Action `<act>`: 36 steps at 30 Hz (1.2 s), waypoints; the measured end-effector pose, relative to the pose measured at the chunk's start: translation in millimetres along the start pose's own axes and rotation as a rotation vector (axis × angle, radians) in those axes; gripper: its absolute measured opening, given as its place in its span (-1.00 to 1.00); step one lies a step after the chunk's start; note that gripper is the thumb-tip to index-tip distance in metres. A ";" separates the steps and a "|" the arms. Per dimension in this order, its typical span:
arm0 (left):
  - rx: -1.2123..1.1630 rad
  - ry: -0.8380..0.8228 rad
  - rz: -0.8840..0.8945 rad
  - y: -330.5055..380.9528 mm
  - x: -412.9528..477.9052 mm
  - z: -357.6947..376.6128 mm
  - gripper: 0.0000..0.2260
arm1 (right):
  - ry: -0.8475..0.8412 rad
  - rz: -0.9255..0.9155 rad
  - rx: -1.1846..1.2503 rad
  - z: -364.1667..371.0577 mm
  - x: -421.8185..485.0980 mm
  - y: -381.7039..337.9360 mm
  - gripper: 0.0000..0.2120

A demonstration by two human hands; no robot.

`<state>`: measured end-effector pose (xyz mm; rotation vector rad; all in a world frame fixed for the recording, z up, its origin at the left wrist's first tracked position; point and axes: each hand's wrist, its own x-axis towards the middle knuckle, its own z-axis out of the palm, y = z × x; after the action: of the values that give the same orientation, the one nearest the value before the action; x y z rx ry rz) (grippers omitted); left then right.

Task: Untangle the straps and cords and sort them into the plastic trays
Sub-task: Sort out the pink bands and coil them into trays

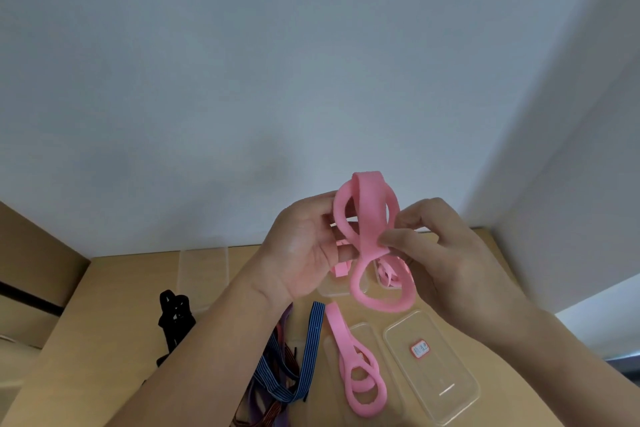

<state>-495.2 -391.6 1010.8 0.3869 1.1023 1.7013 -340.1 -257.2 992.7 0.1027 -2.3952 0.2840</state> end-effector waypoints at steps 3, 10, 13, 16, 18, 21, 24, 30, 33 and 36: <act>0.014 0.033 -0.024 2.2 -1.3 1.4 -0.48 | -0.015 0.007 -0.003 -0.7 -0.5 0.5 -0.82; 0.236 0.105 0.106 -0.6 0.0 6.4 -0.68 | -0.003 0.015 0.029 -0.5 -1.6 -2.0 -0.77; 0.196 0.189 0.140 5.8 1.8 5.6 -0.75 | -0.024 0.006 -0.083 -0.3 -7.2 1.4 -0.46; 0.129 0.267 0.156 11.6 3.7 2.2 -0.78 | -0.071 -0.007 -0.185 3.5 -14.4 9.0 -0.35; 0.122 0.305 0.177 13.8 4.8 -0.4 -0.79 | -0.071 -0.033 -0.179 6.8 -17.4 9.2 -0.48; 0.214 0.333 0.230 14.1 3.1 -1.4 -0.77 | -0.008 -0.099 -0.107 7.6 -13.6 2.0 -0.81; 0.392 0.337 0.297 10.0 0.5 0.5 -0.78 | 0.035 -0.040 0.092 6.0 0.0 -7.6 -0.68; 0.640 0.158 0.421 3.1 -7.9 1.6 -0.82 | 0.159 0.421 0.428 5.1 33.3 -26.3 -0.81; 0.696 0.164 0.471 2.4 -8.4 -1.8 -0.87 | 0.190 0.496 0.339 9.3 44.9 -29.8 -0.85; 0.750 0.195 0.496 5.1 -10.0 -2.5 -0.86 | 0.212 0.528 0.279 16.5 51.0 -31.7 -0.89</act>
<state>-495.6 -401.8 1016.1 1.0488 1.9019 1.7038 -384.0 -291.6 1020.4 -0.4191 -2.1224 0.8303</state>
